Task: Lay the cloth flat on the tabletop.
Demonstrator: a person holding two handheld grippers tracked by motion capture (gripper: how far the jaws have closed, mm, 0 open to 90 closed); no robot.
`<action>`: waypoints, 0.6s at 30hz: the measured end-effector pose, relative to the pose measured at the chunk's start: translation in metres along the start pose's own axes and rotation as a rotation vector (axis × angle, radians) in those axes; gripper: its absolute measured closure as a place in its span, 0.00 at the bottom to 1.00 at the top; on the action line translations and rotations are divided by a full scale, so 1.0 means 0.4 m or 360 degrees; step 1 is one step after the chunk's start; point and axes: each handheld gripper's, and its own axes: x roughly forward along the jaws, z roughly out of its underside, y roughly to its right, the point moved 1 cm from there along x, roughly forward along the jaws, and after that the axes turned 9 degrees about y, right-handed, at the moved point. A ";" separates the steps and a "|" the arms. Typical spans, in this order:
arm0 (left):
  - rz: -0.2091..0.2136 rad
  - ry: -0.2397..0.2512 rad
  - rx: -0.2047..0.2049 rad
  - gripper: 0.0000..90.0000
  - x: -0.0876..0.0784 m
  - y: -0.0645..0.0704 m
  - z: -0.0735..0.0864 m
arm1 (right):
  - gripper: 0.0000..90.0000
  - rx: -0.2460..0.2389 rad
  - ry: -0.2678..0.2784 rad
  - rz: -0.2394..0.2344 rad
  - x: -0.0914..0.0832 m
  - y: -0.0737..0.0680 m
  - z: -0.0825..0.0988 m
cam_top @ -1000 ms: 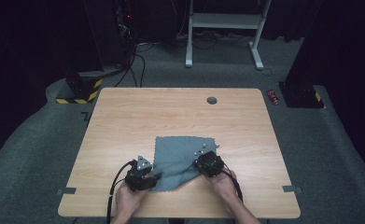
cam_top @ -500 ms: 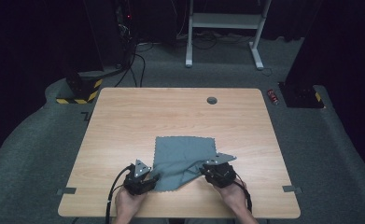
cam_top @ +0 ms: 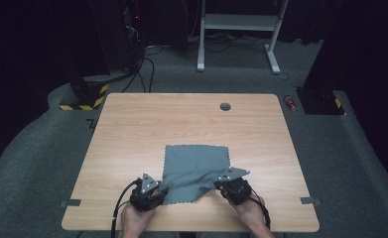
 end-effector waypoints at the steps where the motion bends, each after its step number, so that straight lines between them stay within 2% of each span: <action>1: 0.0005 -0.0009 -0.0007 0.61 -0.006 0.003 0.003 | 0.99 0.0016 -0.0032 -0.0011 -0.034 -0.007 0.016; 3: 0.0006 -0.0027 0.0006 0.59 -0.011 0.006 0.003 | 0.99 0.0023 -0.0065 -0.0027 -0.055 -0.014 0.033; 6: 0.0025 -0.0047 -0.0015 0.58 -0.015 0.011 0.002 | 0.98 0.0037 -0.0111 -0.0052 -0.063 -0.022 0.057; 7: 0.0029 -0.0054 0.0001 0.60 -0.017 0.010 0.001 | 0.91 0.0057 -0.0126 -0.0052 -0.064 -0.025 0.074; 10: 0.0040 -0.0061 -0.0001 0.62 -0.018 0.010 0.000 | 0.87 0.0090 -0.0093 -0.0033 -0.064 -0.018 0.073; 11: 0.0045 -0.0072 -0.0016 0.64 -0.017 0.008 -0.002 | 0.84 0.0122 -0.0024 -0.0003 -0.058 -0.006 0.056; 13: 0.0053 -0.0085 -0.0059 0.66 -0.013 0.001 -0.008 | 0.83 0.0112 0.0006 0.0034 -0.041 0.001 0.035; 16: 0.0065 -0.0095 -0.0059 0.74 -0.008 -0.009 -0.014 | 0.82 0.0119 0.0000 0.0060 0.003 0.010 0.019; 18: 0.0085 -0.0108 -0.0056 0.84 -0.008 -0.011 -0.015 | 0.82 0.0131 -0.0030 0.0067 0.040 0.015 0.019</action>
